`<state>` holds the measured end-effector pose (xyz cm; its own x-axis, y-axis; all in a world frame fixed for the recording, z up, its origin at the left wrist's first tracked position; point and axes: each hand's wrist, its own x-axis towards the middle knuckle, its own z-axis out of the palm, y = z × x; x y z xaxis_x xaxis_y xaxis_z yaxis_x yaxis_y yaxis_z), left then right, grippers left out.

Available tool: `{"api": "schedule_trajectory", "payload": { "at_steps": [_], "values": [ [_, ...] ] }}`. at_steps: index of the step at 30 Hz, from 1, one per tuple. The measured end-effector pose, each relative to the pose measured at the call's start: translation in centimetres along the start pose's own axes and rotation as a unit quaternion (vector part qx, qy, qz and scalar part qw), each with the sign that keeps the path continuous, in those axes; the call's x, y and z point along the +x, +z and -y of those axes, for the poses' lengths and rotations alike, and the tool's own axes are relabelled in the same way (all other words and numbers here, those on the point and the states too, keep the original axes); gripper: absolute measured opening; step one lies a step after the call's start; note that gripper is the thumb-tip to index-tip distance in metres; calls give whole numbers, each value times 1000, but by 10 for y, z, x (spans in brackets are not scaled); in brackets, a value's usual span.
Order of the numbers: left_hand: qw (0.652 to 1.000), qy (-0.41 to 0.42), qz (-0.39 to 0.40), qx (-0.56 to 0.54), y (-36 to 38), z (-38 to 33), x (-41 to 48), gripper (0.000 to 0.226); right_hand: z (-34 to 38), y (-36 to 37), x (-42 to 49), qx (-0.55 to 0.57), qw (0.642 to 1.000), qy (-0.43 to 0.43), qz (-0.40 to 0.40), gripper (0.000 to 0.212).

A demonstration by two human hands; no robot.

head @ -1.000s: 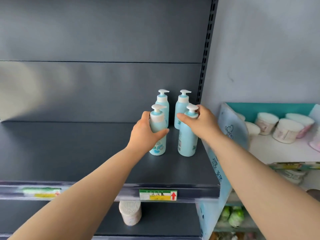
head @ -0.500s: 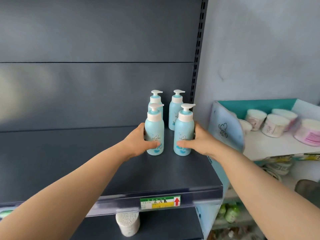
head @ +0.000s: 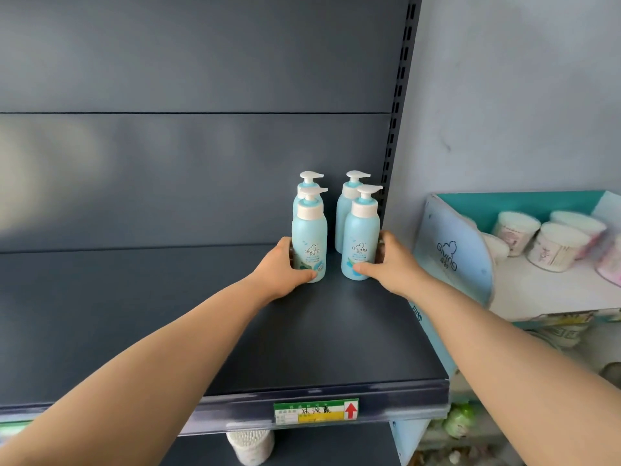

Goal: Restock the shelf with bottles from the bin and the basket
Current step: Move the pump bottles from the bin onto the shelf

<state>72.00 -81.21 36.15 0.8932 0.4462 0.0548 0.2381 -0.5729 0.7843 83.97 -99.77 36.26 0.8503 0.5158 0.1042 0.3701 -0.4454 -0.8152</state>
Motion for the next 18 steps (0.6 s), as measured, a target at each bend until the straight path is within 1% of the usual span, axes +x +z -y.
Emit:
{"api": "schedule_trajectory", "payload": {
  "at_steps": [3, 6, 10, 18],
  "values": [
    [1000, 3, -4, -1, 2, 1, 4, 66, -3, 4, 6, 10, 1000, -2, 0, 69],
    [1000, 2, -17, 3, 4, 2, 6, 63, -2, 10, 9, 9, 1000, -10, -9, 68],
    [1000, 7, -19, -2, 6, 4, 7, 63, -5, 16, 14, 16, 1000, -13, -13, 64],
    [1000, 18, -18, 2, 8, 3, 7, 64, -9, 18, 14, 21, 1000, -19, -10, 65]
  ]
}}
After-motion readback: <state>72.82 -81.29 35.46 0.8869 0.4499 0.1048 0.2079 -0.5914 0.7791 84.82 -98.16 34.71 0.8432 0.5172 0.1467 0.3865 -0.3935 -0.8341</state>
